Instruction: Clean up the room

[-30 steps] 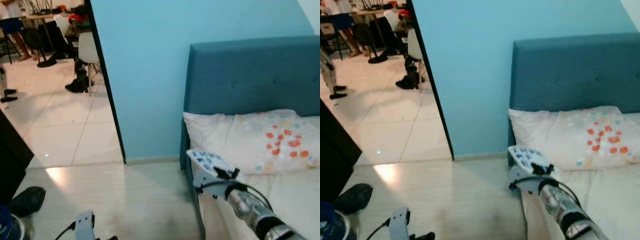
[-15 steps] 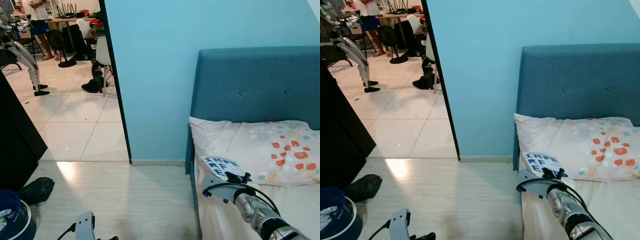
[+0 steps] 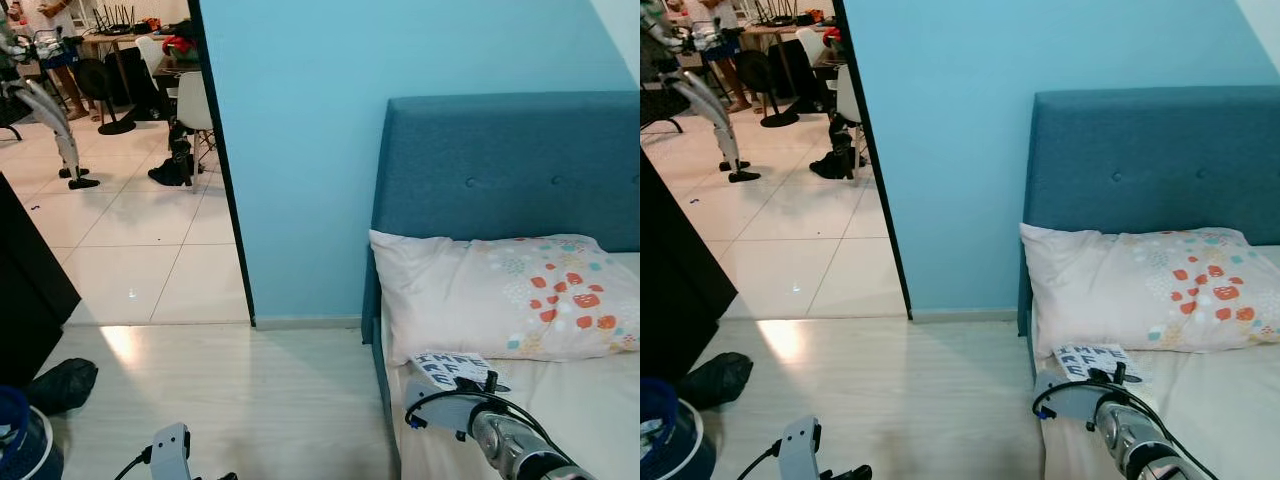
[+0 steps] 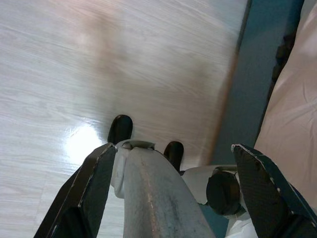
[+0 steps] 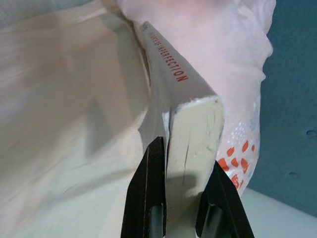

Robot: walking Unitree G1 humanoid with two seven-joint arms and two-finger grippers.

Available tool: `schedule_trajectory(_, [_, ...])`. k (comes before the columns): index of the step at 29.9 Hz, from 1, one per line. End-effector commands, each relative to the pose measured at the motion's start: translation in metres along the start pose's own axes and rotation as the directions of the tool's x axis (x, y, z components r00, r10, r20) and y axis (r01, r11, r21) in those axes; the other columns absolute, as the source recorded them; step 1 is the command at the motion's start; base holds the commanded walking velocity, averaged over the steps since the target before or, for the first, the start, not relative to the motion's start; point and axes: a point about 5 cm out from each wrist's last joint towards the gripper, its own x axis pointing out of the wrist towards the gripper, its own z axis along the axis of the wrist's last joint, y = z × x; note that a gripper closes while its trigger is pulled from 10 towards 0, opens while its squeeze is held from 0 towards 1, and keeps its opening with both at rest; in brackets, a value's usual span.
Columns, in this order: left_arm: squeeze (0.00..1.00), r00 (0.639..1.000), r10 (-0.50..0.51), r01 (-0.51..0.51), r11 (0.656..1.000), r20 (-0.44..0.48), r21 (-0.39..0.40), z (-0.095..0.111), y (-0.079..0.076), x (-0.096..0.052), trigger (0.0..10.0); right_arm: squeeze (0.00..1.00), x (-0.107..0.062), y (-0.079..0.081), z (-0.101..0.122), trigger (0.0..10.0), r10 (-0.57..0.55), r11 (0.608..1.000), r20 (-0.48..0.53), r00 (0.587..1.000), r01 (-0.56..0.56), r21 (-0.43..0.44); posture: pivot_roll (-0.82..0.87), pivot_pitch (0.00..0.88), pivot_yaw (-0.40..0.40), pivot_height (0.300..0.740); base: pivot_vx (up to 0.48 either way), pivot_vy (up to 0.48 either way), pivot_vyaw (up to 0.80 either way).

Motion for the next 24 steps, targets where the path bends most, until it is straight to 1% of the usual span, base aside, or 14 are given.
schedule_trajectory(1, [0.00,1.000,0.004,-0.004,1.000,-0.008,-0.013,-0.002,0.003,-0.001,10.0,0.00,0.001,-0.005,0.003,10.0,-0.035,0.999,0.008,0.999,0.035,-0.003,0.00,0.038,0.023,0.717,0.000,0.000,0.00])
schedule_trajectory(5, [0.00,1.000,0.002,-0.002,1.000,-0.008,-0.015,-0.002,0.003,-0.001,10.0,0.00,0.001,-0.005,0.004,10.0,-0.046,0.999,0.002,0.999,0.046,-0.013,0.00,0.038,0.021,0.707,0.000,0.000,0.00])
schedule_trajectory(6, [0.00,1.000,-0.008,0.008,1.000,-0.009,-0.017,-0.003,0.001,-0.001,10.0,0.00,0.001,-0.007,-0.001,10.0,-0.063,0.998,-0.025,0.998,0.062,-0.029,0.00,0.042,0.018,0.697,0.000,0.000,0.00])
schedule_trajectory(10, [0.00,1.000,-0.013,0.013,1.000,-0.009,-0.018,-0.003,0.001,-0.001,10.0,0.00,0.001,-0.008,-0.003,10.0,-0.070,0.997,-0.035,0.997,0.069,-0.036,0.00,0.042,0.018,0.692,0.000,0.000,0.00])
schedule_trajectory(11, [0.00,0.999,-0.035,0.034,0.999,-0.011,-0.015,-0.004,-0.002,0.000,10.0,0.00,0.001,-0.012,-0.008,10.0,-0.095,0.994,-0.059,0.994,0.091,-0.055,0.00,0.044,0.019,0.682,0.000,0.000,0.00])
schedule_trajectory(13, [0.00,0.999,-0.049,0.049,0.999,-0.015,-0.009,-0.004,-0.004,0.000,10.0,0.00,0.001,-0.013,-0.011,10.0,-0.099,0.993,-0.066,0.993,0.094,-0.072,0.00,0.045,0.019,0.672,0.000,0.000,0.00])
schedule_trajectory(21, [0.00,0.997,-0.071,0.071,0.997,-0.018,-0.003,-0.003,-0.006,0.001,10.0,0.00,0.000,-0.013,-0.014,10.0,-0.098,0.993,-0.075,0.992,0.092,-0.078,0.00,0.045,0.019,0.657,0.000,0.000,0.00])
schedule_trajectory(24, [0.00,0.995,-0.094,0.094,0.996,-0.022,-0.001,-0.003,-0.008,0.001,10.0,0.00,-0.001,-0.013,-0.018,10.0,-0.099,0.992,-0.083,0.992,0.092,-0.086,0.00,0.050,0.019,0.647,0.000,0.000,0.00])
